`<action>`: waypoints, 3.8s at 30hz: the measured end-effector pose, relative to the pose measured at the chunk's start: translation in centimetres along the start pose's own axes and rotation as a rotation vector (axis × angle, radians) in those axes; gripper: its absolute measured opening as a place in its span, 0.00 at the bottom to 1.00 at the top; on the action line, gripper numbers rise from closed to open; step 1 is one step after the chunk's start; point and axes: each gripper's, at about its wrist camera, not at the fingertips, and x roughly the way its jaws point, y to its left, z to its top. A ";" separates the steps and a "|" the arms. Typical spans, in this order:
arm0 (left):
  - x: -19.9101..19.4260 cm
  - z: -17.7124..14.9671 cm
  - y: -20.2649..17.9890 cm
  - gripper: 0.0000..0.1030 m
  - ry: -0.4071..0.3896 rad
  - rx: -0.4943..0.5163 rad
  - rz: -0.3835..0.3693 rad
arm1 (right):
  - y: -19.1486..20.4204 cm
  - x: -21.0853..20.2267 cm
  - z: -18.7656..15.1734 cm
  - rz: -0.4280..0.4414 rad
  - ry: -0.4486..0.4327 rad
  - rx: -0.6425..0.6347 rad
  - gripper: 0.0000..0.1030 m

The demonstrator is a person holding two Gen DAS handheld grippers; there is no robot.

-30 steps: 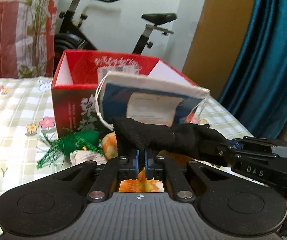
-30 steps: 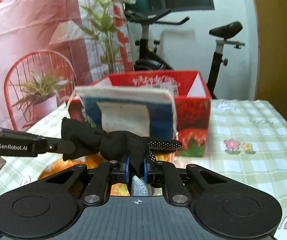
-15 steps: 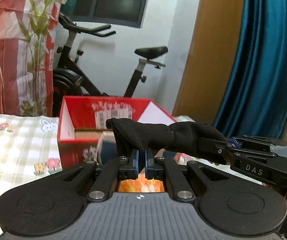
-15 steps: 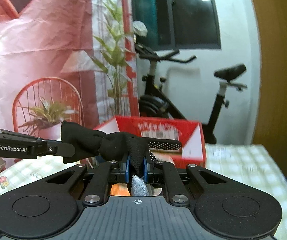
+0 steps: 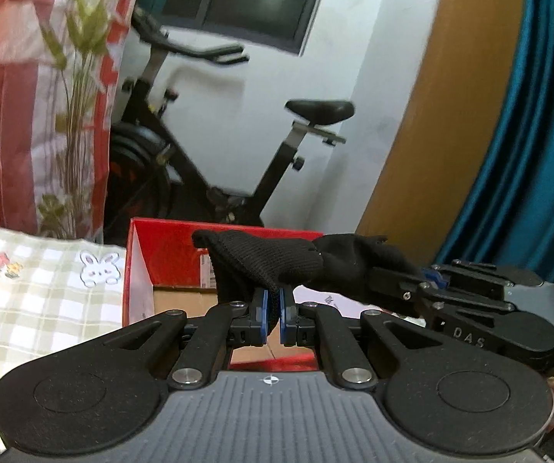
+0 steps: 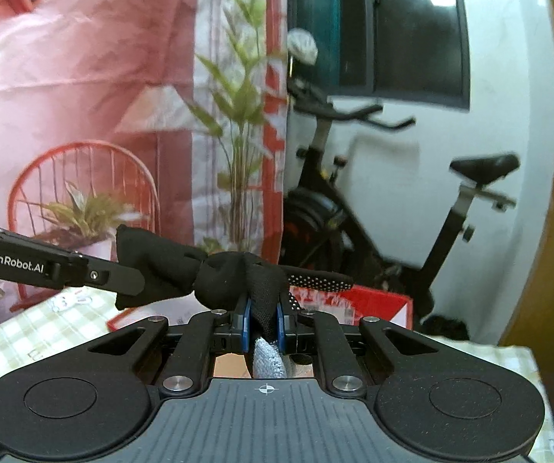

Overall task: Organize soft objects
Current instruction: 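Carry the black glove into the red box and open the left tool, then move the left tool back to the orange floral oven mitt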

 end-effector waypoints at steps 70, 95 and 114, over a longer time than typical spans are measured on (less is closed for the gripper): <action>-3.7 -14.1 0.9 0.60 0.246 -0.055 0.158 | 3.3 -3.9 -16.2 -0.088 0.218 0.239 0.93; -3.8 -14.3 0.3 0.95 0.270 0.017 0.280 | 3.5 -4.1 -16.3 -0.104 0.224 0.214 1.00; -4.2 -14.3 0.3 0.62 0.256 -0.042 0.180 | 4.0 -4.2 -16.4 -0.060 0.232 0.197 1.00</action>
